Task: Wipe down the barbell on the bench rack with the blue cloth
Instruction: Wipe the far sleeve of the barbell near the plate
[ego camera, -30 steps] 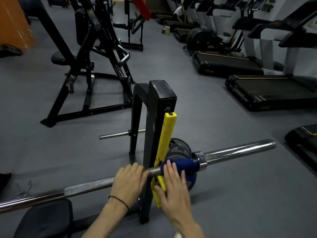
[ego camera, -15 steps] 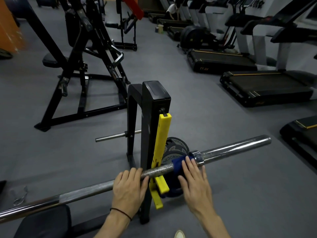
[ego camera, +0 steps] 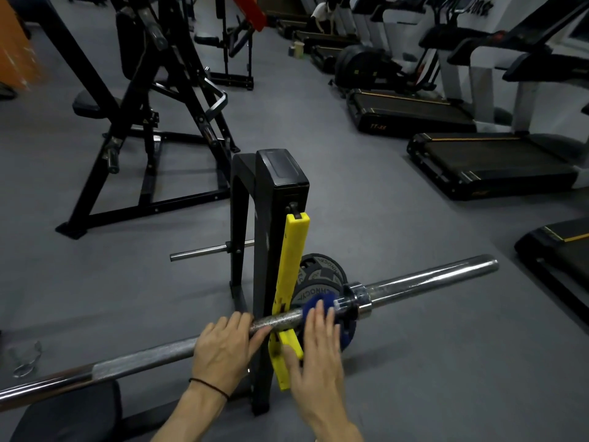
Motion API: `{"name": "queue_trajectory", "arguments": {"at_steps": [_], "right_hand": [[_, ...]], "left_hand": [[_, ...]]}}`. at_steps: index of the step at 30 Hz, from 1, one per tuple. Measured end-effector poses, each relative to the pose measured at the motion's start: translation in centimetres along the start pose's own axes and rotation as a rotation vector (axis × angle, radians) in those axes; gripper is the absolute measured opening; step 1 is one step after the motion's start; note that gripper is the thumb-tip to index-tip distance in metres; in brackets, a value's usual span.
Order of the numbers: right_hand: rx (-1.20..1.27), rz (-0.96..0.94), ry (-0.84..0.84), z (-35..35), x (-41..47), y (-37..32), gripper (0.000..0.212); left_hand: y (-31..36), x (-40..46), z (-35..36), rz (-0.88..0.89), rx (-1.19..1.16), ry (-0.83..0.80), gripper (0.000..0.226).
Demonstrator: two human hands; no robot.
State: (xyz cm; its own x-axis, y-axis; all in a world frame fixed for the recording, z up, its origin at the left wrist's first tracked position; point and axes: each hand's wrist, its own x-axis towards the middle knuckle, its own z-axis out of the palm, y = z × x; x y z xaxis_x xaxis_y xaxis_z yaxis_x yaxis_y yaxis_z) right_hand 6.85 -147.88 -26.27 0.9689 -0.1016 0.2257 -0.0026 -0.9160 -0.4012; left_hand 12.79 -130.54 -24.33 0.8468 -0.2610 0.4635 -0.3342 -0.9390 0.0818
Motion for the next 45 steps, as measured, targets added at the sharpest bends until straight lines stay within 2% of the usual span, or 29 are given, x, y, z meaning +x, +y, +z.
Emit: {"name": "queue_trajectory", "arguments": {"at_steps": [2, 4, 6, 8, 9, 11, 12, 14, 15, 16, 17, 18, 20, 21, 23, 25, 26, 28, 31, 33, 36, 37, 39, 41, 43, 45], "right_hand": [[-0.12, -0.186, -0.054, -1.0, -0.3, 0.7, 0.076], [-0.252, -0.264, -0.037, -2.3, 0.5, 3.2, 0.074], [-0.233, -0.124, -0.001, -3.3, 1.5, 4.5, 0.075], [-0.165, 0.038, -0.011, -3.1, 1.8, 3.1, 0.079], [-0.113, 0.052, -0.021, -2.8, 1.8, 1.7, 0.083], [0.01, -0.035, -0.119, -2.5, 1.5, -1.1, 0.09], [0.037, -0.096, -0.198, -2.7, 1.4, -1.7, 0.09], [-0.06, -0.214, -0.164, -3.4, 2.1, -0.6, 0.08], [-0.104, -0.221, -0.103, -3.7, 2.6, 0.8, 0.073], [-0.11, -0.169, -0.055, -4.1, 3.1, 2.1, 0.071], [-0.071, -0.084, -0.056, -4.5, 3.5, 3.2, 0.073], [-0.023, -0.005, -0.063, -4.4, 3.7, 3.5, 0.079], [0.049, 0.068, -0.105, -3.5, 3.2, 1.6, 0.093], [0.077, 0.038, -0.129, -3.1, 2.5, 0.0, 0.097], [0.108, -0.086, -0.226, -2.7, 1.3, -1.8, 0.096], [0.015, -0.183, -0.195, -2.8, 1.4, -0.3, 0.081], [-0.022, -0.183, -0.114, -3.0, 1.8, 1.1, 0.073], [-0.027, -0.055, 0.028, -3.4, 2.5, 3.2, 0.069], [0.118, 0.127, 0.005, -2.0, 2.1, 0.2, 0.084], [0.185, 0.033, -0.084, -1.2, 1.0, -2.4, 0.086], [0.03, -0.161, -0.12, -2.1, 1.0, -0.1, 0.074], [-0.005, -0.152, -0.078, -2.6, 1.6, 1.6, 0.07], [0.028, -0.005, 0.007, -3.5, 2.5, 3.9, 0.071], [0.119, 0.111, 0.015, -2.8, 2.4, 2.1, 0.079], [0.181, 0.087, -0.048, -1.6, 1.4, -1.3, 0.085], [0.129, -0.056, -0.123, -1.2, 0.4, -2.2, 0.082]], "left_hand": [[-0.2, 0.3, -0.3, 0.031, -0.001, -0.004, 0.047], [-0.4, 0.4, -0.3, 0.067, 0.02, -0.02, 0.049], [-0.8, 0.7, -0.2, 0.078, 0.005, -0.07, 0.057], [-0.7, 1.6, -0.7, 0.087, -0.024, -0.164, 0.071], [-0.8, 2.3, -1.1, 0.123, 0.014, -0.233, 0.074], [-1.0, 3.7, -1.7, 0.174, 0.018, -0.414, 0.056], [-1.5, 4.4, -1.8, 0.08, -0.099, -0.6, 0.047], [-2.3, 6.0, -2.0, -0.198, -0.472, -0.927, 0.058], [-2.5, 6.6, -2.3, -0.303, -0.633, -1.031, 0.065], [-2.6, 6.7, -2.4, -0.324, -0.692, -1.056, 0.068], [-2.4, 6.8, -2.8, -0.291, -0.655, -1.054, 0.069], [-2.2, 6.4, -3.0, -0.213, -0.534, -0.98, 0.067], [-1.7, 5.0, -2.5, 0.048, -0.142, -0.652, 0.051], [-1.3, 4.0, -2.2, 0.136, -0.037, -0.45, 0.047], [-0.4, 1.9, -1.8, 0.11, -0.086, -0.207, 0.052], [-0.1, 0.4, -0.6, 0.096, -0.068, -0.057, 0.043], [0.0, 0.1, -0.4, 0.11, -0.029, -0.036, 0.036], [0.0, 0.1, -0.5, 0.122, 0.014, -0.004, 0.033], [0.4, 0.5, -0.4, 0.089, -0.003, 0.029, 0.034], [0.4, 0.4, -0.1, 0.086, -0.013, 0.04, 0.035], [-0.3, 0.0, 0.1, 0.158, -0.024, 0.04, 0.041], [-0.4, -0.1, 0.1, 0.17, -0.032, 0.035, 0.043], [-0.4, -0.1, 0.1, 0.173, -0.044, 0.025, 0.044], [-0.3, -0.1, 0.2, 0.171, -0.047, 0.025, 0.045], [-0.3, -0.1, 0.2, 0.18, -0.043, 0.02, 0.047], [-0.5, -0.2, 0.3, 0.192, -0.052, 0.009, 0.048]]}}
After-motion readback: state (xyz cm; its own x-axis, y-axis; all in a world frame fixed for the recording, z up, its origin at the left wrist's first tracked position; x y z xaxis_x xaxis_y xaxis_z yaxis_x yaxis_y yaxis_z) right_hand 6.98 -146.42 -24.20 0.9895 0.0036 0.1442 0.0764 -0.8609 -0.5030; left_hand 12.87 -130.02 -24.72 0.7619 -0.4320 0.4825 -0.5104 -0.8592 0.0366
